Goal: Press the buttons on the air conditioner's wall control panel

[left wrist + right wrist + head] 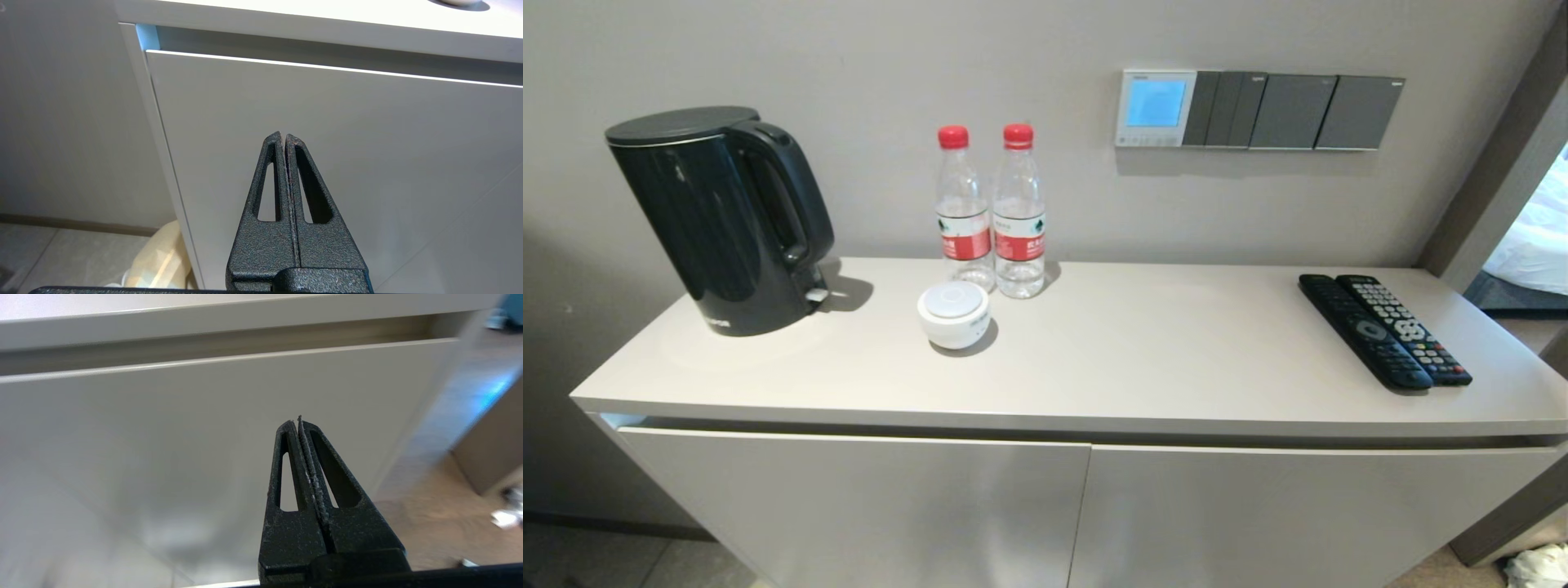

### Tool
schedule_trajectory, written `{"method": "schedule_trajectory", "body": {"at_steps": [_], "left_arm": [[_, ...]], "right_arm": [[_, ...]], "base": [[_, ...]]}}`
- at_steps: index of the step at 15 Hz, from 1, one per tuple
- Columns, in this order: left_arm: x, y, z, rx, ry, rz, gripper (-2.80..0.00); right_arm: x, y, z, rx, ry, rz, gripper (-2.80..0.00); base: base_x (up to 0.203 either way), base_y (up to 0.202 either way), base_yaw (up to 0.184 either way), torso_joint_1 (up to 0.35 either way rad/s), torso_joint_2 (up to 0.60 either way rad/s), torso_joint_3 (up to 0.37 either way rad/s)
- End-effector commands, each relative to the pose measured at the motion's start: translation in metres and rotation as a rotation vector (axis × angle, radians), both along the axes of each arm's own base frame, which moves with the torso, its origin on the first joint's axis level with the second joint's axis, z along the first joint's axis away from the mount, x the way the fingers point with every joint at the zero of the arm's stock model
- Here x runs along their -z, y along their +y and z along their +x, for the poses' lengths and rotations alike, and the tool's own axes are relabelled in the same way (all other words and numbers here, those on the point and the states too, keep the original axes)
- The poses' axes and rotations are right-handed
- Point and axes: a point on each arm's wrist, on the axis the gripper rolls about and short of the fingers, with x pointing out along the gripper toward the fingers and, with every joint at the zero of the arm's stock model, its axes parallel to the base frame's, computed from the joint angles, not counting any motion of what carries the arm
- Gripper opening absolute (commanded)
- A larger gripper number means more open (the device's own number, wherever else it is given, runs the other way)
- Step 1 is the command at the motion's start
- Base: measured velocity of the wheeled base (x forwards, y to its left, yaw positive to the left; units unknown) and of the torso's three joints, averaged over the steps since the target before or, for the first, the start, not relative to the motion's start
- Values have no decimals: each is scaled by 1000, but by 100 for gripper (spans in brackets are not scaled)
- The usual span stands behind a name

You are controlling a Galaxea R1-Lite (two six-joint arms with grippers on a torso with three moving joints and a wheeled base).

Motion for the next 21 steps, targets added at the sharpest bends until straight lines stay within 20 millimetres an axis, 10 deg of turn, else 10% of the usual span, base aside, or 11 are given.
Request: {"method": "schedule_trajectory", "body": {"at_steps": [1,21], "left_arm": [[0,0,0,0,0,-1,-280],[0,0,0,0,0,-1,-280]], "right_arm": [[2,0,-6,-44,-33,-3,-280],[27,-1,-23,-36,-42,56,-280]], "base": [[0,0,0,0,0,0],[0,0,0,0,0,0]]}}
